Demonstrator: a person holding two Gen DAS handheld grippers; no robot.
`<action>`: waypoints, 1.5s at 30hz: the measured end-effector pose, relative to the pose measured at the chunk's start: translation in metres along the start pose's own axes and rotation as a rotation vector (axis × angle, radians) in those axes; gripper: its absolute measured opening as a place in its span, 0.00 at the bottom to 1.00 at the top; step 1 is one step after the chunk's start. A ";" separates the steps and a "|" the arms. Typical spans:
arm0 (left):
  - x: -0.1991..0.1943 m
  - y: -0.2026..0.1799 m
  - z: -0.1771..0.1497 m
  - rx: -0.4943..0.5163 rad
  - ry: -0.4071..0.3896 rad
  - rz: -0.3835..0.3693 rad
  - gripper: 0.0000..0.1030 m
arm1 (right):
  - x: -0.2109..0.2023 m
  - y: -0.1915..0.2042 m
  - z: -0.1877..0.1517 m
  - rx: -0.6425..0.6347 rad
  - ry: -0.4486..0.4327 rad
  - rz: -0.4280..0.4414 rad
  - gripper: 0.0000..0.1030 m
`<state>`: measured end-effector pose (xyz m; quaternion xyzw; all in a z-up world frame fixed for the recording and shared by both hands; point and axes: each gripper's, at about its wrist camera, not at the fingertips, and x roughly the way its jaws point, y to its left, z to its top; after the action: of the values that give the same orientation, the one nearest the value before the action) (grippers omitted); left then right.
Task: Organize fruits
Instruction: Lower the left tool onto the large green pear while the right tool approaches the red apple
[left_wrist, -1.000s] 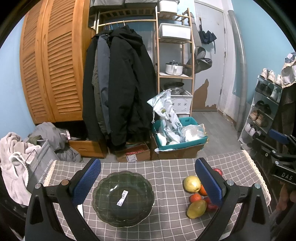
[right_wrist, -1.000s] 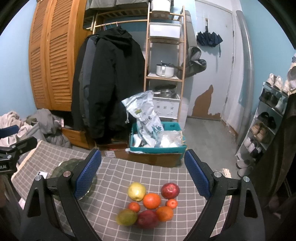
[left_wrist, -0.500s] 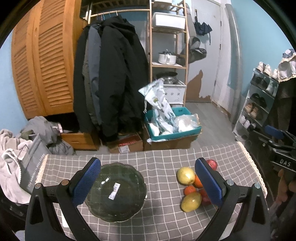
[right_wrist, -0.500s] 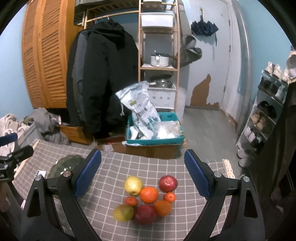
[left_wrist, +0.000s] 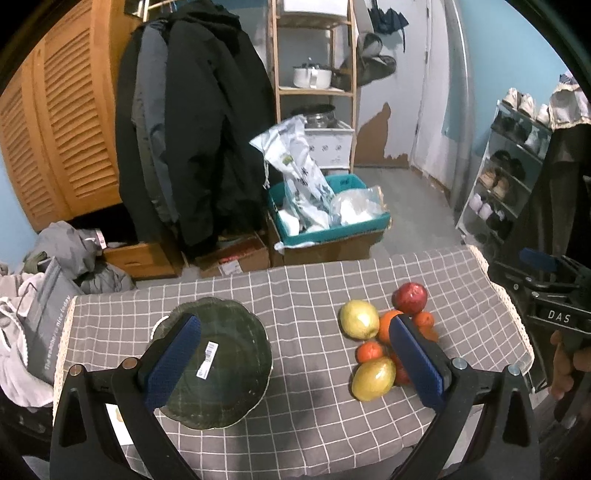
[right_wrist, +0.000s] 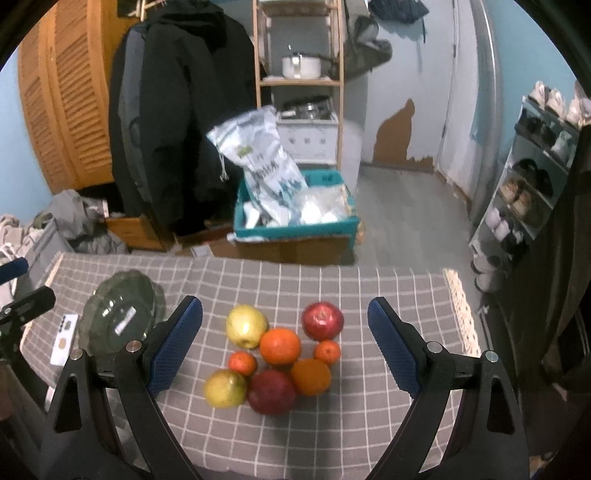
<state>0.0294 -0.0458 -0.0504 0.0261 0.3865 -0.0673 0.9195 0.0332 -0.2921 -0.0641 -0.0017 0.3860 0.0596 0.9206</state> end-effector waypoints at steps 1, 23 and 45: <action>0.003 -0.001 0.000 -0.001 0.008 -0.004 0.99 | 0.003 -0.003 -0.003 0.003 0.013 -0.002 0.87; 0.078 -0.043 -0.034 0.066 0.182 -0.082 0.99 | 0.066 -0.044 -0.053 0.060 0.245 -0.053 0.87; 0.171 -0.081 -0.087 0.118 0.400 -0.183 0.99 | 0.123 -0.063 -0.104 0.083 0.439 -0.058 0.87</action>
<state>0.0751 -0.1352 -0.2332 0.0576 0.5571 -0.1664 0.8116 0.0513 -0.3467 -0.2273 0.0121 0.5789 0.0154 0.8152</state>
